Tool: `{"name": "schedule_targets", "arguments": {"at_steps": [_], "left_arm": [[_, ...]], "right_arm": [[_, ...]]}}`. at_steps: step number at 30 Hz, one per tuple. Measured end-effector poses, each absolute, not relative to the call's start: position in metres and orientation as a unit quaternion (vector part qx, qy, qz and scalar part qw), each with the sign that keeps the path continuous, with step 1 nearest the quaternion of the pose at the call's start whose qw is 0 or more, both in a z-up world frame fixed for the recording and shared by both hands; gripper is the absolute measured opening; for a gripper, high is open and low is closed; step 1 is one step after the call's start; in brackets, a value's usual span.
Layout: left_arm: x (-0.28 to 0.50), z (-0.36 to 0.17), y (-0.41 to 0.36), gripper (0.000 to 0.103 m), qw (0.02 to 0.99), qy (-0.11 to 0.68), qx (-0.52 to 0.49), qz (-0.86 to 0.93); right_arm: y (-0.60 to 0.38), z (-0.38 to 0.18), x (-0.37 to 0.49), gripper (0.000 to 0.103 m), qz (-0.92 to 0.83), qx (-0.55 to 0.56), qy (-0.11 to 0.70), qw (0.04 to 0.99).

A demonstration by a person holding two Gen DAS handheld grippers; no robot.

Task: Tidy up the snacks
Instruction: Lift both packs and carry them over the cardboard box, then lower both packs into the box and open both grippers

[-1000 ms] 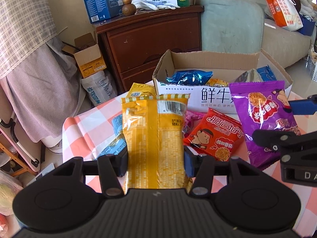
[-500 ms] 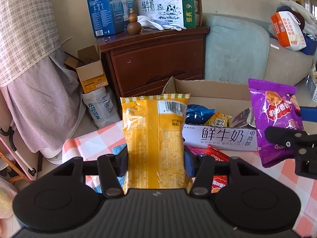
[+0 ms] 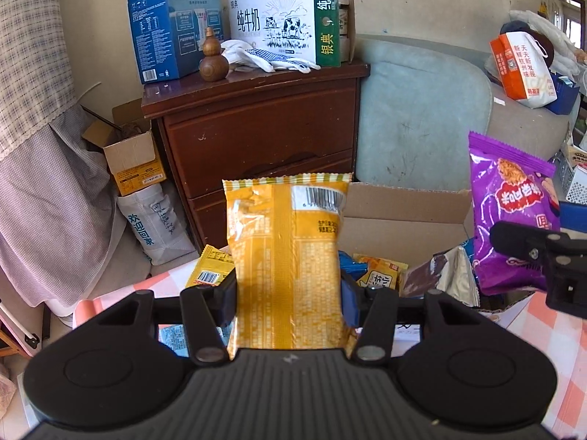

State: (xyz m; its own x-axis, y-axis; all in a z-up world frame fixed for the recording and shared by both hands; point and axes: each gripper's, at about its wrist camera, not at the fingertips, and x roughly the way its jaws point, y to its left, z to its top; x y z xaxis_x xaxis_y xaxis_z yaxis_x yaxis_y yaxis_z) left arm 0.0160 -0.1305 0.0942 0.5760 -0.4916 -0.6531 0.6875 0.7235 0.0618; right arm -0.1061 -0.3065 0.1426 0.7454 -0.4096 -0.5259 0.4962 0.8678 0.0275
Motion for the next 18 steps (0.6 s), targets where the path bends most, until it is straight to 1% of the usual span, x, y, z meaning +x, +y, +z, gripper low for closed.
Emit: {"name": "schedule_targets", "arguments": {"at_steps": [7, 18], "left_arm": [[0.024, 0.089, -0.158, 0.052, 0.868, 0.31, 0.168, -0.349], [0.033, 0.076, -0.196, 0.053, 0.848, 0.329, 0.16, -0.383]], "right_arm": [[-0.324, 0.137, -0.099, 0.064, -0.26, 0.106, 0.264, 0.923], [-0.358, 0.124, -0.086, 0.064, -0.296, 0.161, 0.27, 0.902]]}}
